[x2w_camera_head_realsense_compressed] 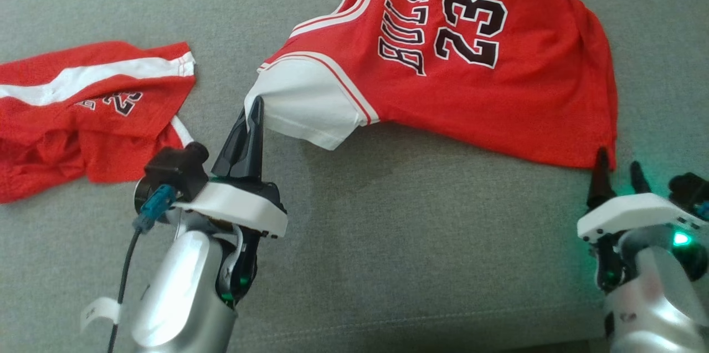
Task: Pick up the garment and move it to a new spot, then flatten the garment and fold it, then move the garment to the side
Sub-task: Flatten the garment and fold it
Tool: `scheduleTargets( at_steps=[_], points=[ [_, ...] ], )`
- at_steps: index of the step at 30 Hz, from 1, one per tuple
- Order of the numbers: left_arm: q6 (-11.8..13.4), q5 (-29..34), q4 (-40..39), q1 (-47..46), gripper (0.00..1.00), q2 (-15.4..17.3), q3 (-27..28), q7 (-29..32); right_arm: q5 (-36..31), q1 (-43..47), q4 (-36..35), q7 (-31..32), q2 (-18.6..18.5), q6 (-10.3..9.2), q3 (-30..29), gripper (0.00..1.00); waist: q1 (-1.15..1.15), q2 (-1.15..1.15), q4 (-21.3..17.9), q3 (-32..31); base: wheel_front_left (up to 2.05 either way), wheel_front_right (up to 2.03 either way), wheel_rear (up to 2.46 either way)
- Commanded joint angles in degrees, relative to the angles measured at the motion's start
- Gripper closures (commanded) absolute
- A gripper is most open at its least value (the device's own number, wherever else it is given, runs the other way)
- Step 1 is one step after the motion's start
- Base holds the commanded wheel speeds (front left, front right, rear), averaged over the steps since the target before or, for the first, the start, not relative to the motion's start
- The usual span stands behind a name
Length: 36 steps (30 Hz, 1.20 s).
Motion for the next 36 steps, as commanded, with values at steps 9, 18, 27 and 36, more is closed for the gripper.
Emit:
scheduleTargets(
  at_steps=[9,18,27,36],
  points=[
    [0.36,-0.28,-2.6,-1.35,1.0,0.46,1.38,-0.71,1.06,-7.28,10.35,-2.65,-0.27,-0.04,3.77,0.0,0.0,0.0,0.4,0.72,0.0,0.0,0.0],
    [0.58,-0.29,-2.03,-1.32,1.0,0.45,1.97,-0.71,5.47,-10.91,15.58,-4.86,-0.27,-0.04,10.78,1.0,0.0,0.0,-0.16,-0.44,0.0,0.0,0.0],
    [0.22,-2.22,-4.04,-1.22,1.0,0.45,4.27,-0.71,8.98,-10.49,2.29,-6.34,-0.27,-0.04,19.27,1.0,0.0,0.0,-1.24,-3.26,0.0,0.0,0.0],
    [-1.43,-9.45,-11.87,-5.83,1.0,0.45,7.67,-0.71,8.52,-9.47,-24.36,-2.93,-1.78,-0.04,21.31,1.0,0.0,0.0,-1.77,-9.36,0.0,0.0,0.0]
  ],
)
